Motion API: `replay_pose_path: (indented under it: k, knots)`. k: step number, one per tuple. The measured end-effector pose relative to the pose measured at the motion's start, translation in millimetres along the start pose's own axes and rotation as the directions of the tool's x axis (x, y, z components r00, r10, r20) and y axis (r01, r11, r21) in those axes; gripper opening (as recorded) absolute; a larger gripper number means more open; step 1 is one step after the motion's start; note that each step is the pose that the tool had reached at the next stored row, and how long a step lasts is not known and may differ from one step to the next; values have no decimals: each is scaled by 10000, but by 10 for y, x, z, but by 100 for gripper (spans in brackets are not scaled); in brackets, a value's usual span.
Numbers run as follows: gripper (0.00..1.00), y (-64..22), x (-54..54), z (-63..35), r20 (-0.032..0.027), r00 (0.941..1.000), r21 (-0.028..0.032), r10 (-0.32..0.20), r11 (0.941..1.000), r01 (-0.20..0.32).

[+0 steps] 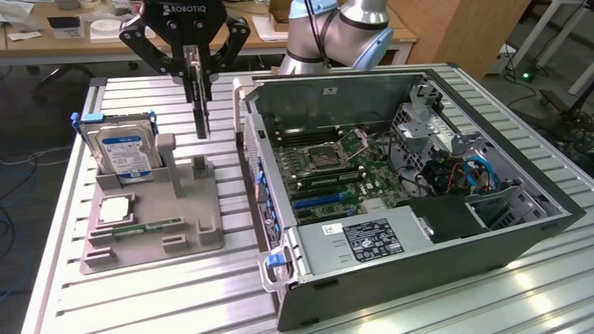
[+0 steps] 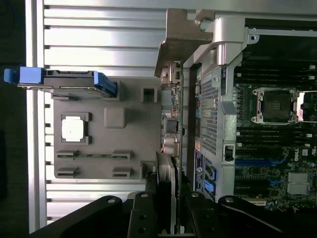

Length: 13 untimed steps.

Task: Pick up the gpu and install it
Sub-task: 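Pick up the gpu and move the gpu toward the slot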

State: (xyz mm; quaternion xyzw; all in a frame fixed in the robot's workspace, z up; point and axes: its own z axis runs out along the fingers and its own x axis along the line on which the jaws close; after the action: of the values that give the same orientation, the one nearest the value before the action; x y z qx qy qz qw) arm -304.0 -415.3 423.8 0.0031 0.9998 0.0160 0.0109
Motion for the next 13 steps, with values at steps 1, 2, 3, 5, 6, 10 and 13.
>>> replay_pose_path:
  k: [1,2,3,5,6,10,13]
  knots:
    - [27,0,-10,0,0,10000,0,1,10000,-1]
    - [27,0,-18,1,0,10000,0,1,10000,-1]
    - [27,0,-27,1,0,10000,-1,1,10000,-1]
    - [27,0,-46,1,0,10000,-1,1,10000,-1]
    - [27,0,-56,1,0,10000,0,0,10000,0]
    - [27,1,-95,2,0,10000,0,0,10000,0]
    - [27,1,-132,3,0,10000,-1,1,10000,-1]
